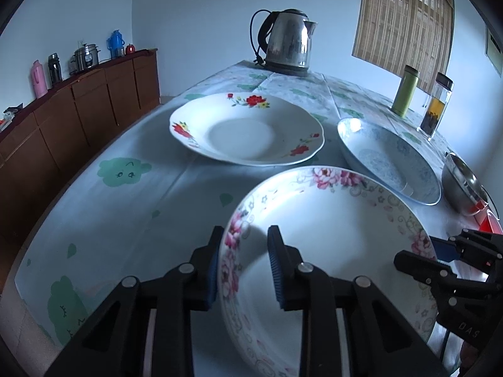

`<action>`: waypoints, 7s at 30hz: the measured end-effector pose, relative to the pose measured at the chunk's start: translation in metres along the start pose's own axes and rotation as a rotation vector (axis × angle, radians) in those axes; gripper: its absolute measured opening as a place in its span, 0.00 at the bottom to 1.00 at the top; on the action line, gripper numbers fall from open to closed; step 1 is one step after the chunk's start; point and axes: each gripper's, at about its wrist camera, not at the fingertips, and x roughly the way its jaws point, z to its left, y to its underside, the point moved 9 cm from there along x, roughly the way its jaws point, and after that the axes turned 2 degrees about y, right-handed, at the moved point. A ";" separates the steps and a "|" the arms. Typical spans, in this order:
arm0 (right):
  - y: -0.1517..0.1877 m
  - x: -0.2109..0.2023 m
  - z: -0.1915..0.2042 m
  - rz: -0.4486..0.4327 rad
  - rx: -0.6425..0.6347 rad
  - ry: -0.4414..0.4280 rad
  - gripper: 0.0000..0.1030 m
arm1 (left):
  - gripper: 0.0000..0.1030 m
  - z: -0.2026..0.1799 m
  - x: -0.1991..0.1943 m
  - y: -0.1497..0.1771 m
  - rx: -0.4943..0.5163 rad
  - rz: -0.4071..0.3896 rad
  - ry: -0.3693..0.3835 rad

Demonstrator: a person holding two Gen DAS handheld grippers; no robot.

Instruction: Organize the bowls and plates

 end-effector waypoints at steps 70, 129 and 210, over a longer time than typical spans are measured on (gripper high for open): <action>-0.083 -0.023 -0.066 -0.253 0.042 0.042 0.24 | 0.25 -0.044 0.001 -0.102 0.005 -0.210 -0.090; -0.070 -0.019 -0.146 -0.214 0.231 0.257 0.24 | 0.25 -0.133 0.072 -0.143 0.134 -0.169 0.063; -0.056 -0.001 -0.138 -0.114 0.118 0.380 0.25 | 0.27 -0.136 0.103 -0.109 0.241 -0.012 0.004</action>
